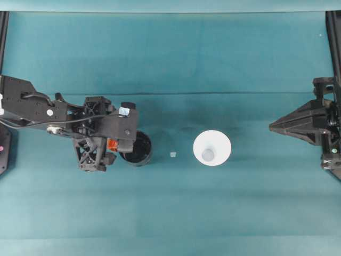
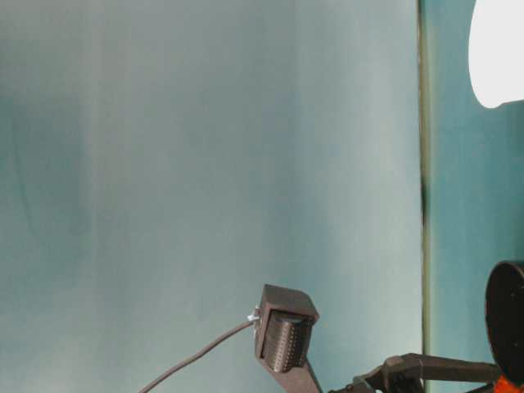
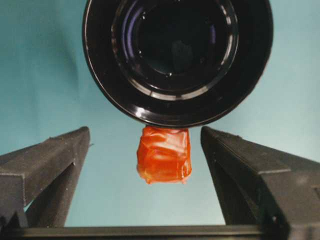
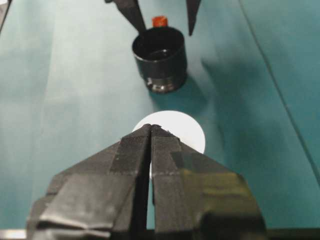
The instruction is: Put the paper cup into the moved red handle cup holder.
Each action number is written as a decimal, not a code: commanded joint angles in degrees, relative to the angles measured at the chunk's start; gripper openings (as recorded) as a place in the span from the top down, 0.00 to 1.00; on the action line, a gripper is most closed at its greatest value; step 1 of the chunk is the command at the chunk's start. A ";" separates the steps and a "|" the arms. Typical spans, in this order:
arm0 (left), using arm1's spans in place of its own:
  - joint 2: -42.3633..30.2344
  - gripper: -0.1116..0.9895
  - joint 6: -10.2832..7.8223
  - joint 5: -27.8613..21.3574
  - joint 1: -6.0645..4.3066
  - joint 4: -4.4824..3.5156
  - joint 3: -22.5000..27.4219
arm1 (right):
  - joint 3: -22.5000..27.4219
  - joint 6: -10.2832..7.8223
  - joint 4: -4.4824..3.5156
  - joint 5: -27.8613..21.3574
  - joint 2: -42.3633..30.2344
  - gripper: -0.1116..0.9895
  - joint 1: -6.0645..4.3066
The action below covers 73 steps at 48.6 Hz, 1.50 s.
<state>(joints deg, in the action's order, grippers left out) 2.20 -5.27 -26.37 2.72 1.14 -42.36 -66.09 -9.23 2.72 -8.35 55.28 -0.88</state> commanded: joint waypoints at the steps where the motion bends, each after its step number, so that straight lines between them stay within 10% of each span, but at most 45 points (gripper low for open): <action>1: 0.26 0.05 -0.09 0.70 0.18 0.09 0.00 | 1.23 -0.35 0.26 0.26 -0.26 0.98 -0.09; 12: 0.44 0.22 -0.09 1.85 0.00 0.09 -0.44 | 1.23 -0.35 0.26 0.26 -0.09 0.98 -0.09; 23: 0.44 0.65 -0.97 2.90 -0.44 0.09 -0.53 | 1.32 -0.35 0.26 0.26 0.18 0.98 -0.09; 42: 1.23 0.64 -0.88 1.67 -0.44 0.09 0.79 | 1.14 -0.35 0.26 0.26 0.35 0.98 -0.09; 73: 11.78 0.64 -0.88 -19.16 -0.53 0.09 12.04 | 1.05 -0.35 0.26 0.26 0.88 0.98 -0.09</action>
<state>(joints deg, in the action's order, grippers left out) 13.36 -6.24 -45.26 2.29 1.14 -32.17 -66.09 -9.23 2.90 -8.35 56.43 -0.88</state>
